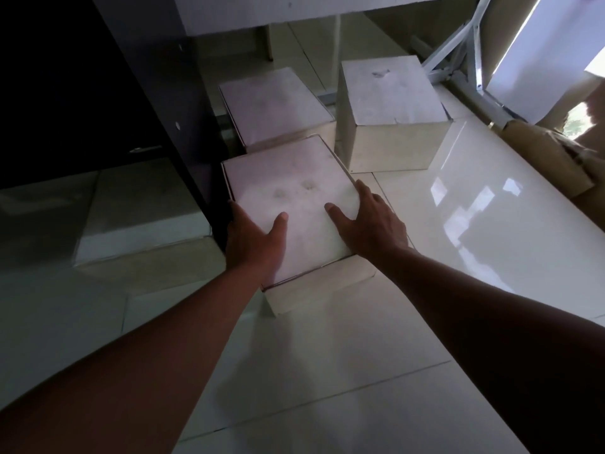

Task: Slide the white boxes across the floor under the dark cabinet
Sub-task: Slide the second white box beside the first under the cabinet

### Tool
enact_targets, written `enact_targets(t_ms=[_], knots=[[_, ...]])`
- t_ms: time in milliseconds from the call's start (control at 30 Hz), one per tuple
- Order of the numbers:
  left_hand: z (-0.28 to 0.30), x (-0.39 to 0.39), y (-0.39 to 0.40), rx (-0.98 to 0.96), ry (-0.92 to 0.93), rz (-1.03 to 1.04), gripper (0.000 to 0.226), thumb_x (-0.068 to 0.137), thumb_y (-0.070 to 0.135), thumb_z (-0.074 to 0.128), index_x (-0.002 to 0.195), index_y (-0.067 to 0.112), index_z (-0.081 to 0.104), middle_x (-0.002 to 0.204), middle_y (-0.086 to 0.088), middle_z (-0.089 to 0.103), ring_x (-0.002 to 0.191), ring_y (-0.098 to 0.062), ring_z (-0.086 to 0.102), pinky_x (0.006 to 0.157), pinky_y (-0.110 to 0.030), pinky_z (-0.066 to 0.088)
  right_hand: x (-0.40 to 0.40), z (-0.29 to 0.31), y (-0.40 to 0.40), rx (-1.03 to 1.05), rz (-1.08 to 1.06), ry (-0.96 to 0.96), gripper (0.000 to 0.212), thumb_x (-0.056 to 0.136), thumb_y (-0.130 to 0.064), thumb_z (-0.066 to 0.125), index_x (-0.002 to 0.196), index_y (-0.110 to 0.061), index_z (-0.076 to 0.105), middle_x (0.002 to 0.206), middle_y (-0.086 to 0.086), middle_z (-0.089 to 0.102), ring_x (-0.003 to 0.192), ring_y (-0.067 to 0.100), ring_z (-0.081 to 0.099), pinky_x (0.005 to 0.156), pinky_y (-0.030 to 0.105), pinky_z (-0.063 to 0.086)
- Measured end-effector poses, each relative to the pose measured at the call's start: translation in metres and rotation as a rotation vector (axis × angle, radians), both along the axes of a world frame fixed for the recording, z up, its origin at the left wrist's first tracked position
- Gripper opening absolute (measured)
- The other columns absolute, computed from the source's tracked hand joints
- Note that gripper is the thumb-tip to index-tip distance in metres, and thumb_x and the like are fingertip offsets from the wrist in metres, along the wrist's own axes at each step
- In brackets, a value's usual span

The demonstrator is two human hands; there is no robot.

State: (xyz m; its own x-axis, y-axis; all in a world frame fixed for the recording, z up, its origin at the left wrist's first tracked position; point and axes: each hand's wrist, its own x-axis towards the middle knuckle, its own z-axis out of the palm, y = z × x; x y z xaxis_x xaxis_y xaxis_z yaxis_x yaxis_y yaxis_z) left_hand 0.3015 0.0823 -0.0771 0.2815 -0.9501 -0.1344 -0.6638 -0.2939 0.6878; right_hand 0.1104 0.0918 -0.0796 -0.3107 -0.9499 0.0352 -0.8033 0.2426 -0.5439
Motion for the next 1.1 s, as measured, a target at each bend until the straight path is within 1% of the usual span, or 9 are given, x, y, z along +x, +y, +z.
enact_targets(t_ms=[133, 267, 367, 433, 533, 700, 867, 1000, 1100], knots=[[-0.007, 0.0, -0.002, -0.023, 0.09, 0.004, 0.102, 0.082, 0.064, 0.058, 0.156, 0.024, -0.002, 0.16, -0.006, 0.023, 0.143, -0.028, 0.029, 0.111, -0.038, 0.028, 0.002, -0.005, -0.006, 0.002, -0.049, 0.067, 0.089, 0.076, -0.084, 0.036, 0.148, -0.032, 0.025, 0.128, 0.006, 0.06, 0.109, 0.033, 0.058, 0.08, 0.042, 0.042], [-0.006, 0.002, 0.001, -0.017, 0.111, -0.018, 0.101, 0.082, 0.062, 0.06, 0.155, 0.028, -0.001, 0.161, -0.003, 0.023, 0.142, -0.027, 0.029, 0.11, -0.036, 0.03, 0.003, 0.0, 0.004, 0.0, -0.092, 0.076, 0.09, 0.072, -0.085, 0.041, 0.142, -0.029, 0.035, 0.12, 0.007, 0.064, 0.102, 0.034, 0.06, 0.072, 0.038, 0.035], [0.0, 0.003, 0.013, -0.018, 0.091, -0.046, 0.102, 0.081, 0.061, 0.061, 0.155, 0.027, 0.0, 0.16, -0.003, 0.024, 0.141, -0.027, 0.032, 0.109, -0.036, 0.032, 0.007, 0.008, 0.02, 0.019, -0.147, 0.145, 0.086, 0.072, -0.086, 0.042, 0.126, -0.021, 0.048, 0.101, 0.009, 0.067, 0.076, 0.029, 0.053, 0.066, 0.035, 0.034], [0.006, 0.002, 0.02, -0.017, 0.081, -0.072, 0.102, 0.08, 0.062, 0.061, 0.155, 0.026, 0.001, 0.161, -0.002, 0.022, 0.142, -0.027, 0.031, 0.111, -0.038, 0.033, 0.01, 0.017, 0.032, 0.019, -0.188, 0.193, 0.081, 0.071, -0.087, 0.042, 0.111, -0.017, 0.052, 0.09, 0.009, 0.065, 0.069, 0.028, 0.048, 0.063, 0.035, 0.033], [0.021, 0.002, 0.029, -0.006, 0.079, -0.119, 0.1, 0.08, 0.063, 0.059, 0.155, 0.028, 0.003, 0.161, -0.001, 0.023, 0.143, -0.026, 0.029, 0.112, -0.038, 0.032, 0.01, 0.033, 0.049, -0.009, -0.201, 0.226, 0.081, 0.073, -0.086, 0.042, 0.114, -0.016, 0.053, 0.09, 0.01, 0.066, 0.077, 0.033, 0.059, 0.064, 0.036, 0.033], [0.058, 0.003, 0.055, -0.047, 0.083, -0.205, 0.086, 0.085, 0.06, 0.055, 0.155, 0.029, 0.015, 0.16, 0.001, 0.026, 0.145, -0.02, 0.026, 0.109, -0.029, 0.026, 0.008, 0.08, 0.078, -0.061, -0.158, 0.265, 0.081, 0.077, -0.081, 0.045, 0.128, -0.018, 0.052, 0.096, 0.009, 0.069, 0.087, 0.035, 0.064, 0.066, 0.035, 0.032], [0.098, 0.013, 0.077, -0.019, 0.022, -0.211, 0.084, 0.085, 0.064, 0.052, 0.154, 0.031, 0.019, 0.159, 0.004, 0.027, 0.144, -0.022, 0.028, 0.108, -0.029, 0.027, 0.015, 0.12, 0.1, -0.043, -0.159, 0.265, 0.075, 0.076, -0.082, 0.047, 0.106, -0.014, 0.055, 0.089, 0.006, 0.067, 0.082, 0.032, 0.064, 0.064, 0.034, 0.035], [0.116, 0.026, 0.104, -0.015, 0.052, -0.169, 0.084, 0.082, 0.064, 0.055, 0.153, 0.031, 0.024, 0.157, 0.006, 0.031, 0.142, -0.017, 0.032, 0.1, -0.02, 0.024, 0.027, 0.137, 0.126, -0.033, -0.141, 0.226, 0.075, 0.076, -0.081, 0.049, 0.107, -0.013, 0.056, 0.088, 0.005, 0.066, 0.082, 0.03, 0.064, 0.065, 0.033, 0.036], [0.127, 0.034, 0.123, 0.016, 0.041, -0.16, 0.085, 0.081, 0.066, 0.055, 0.153, 0.031, 0.024, 0.157, 0.006, 0.032, 0.142, -0.018, 0.033, 0.096, -0.021, 0.024, 0.036, 0.15, 0.145, 0.003, -0.144, 0.212, 0.072, 0.076, -0.08, 0.05, 0.104, -0.014, 0.056, 0.083, 0.002, 0.063, 0.073, 0.024, 0.059, 0.064, 0.032, 0.035]])
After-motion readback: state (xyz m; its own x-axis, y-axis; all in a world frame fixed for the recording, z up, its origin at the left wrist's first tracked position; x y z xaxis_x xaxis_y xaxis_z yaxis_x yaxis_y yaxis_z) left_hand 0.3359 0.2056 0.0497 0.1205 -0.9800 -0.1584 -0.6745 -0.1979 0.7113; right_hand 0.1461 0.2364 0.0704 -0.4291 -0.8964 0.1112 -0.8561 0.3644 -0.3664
